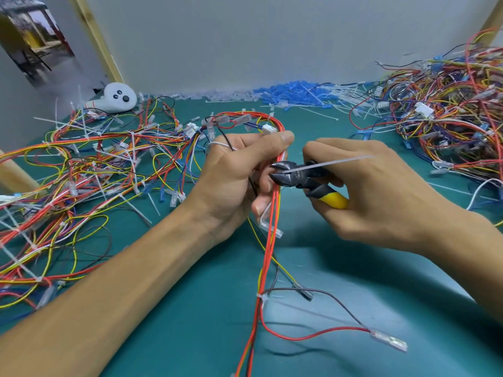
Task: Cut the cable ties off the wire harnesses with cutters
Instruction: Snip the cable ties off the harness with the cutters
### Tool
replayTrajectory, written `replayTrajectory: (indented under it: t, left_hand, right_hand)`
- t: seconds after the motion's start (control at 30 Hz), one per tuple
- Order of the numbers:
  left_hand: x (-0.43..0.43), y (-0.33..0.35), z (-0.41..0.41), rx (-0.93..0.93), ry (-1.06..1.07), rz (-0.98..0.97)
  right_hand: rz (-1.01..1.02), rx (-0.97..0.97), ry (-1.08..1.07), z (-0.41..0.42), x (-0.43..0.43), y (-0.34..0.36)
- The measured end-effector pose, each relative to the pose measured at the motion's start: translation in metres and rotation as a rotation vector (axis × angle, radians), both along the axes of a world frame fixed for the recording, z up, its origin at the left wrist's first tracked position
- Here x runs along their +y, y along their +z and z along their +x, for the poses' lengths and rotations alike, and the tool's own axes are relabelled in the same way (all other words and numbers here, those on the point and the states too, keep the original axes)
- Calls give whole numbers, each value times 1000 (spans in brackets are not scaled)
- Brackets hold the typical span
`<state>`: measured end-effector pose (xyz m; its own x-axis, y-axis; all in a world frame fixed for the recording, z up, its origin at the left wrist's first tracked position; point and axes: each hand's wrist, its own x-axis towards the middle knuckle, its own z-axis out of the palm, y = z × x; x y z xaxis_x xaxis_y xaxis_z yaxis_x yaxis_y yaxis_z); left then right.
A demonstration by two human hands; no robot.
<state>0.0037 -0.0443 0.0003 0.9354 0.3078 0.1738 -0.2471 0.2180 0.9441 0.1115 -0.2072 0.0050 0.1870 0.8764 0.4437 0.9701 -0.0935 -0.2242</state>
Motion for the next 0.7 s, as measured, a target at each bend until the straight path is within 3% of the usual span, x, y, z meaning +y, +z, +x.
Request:
replayTrajectory:
  t: [0.53, 0.7]
  left_hand:
    - [0, 0, 1, 17, 30, -6]
    - [2, -3, 2, 38, 31, -14]
  right_hand:
    - [-31, -93, -67, -3, -2, 5]
    - [-101, -29, -47, -2, 1, 0]
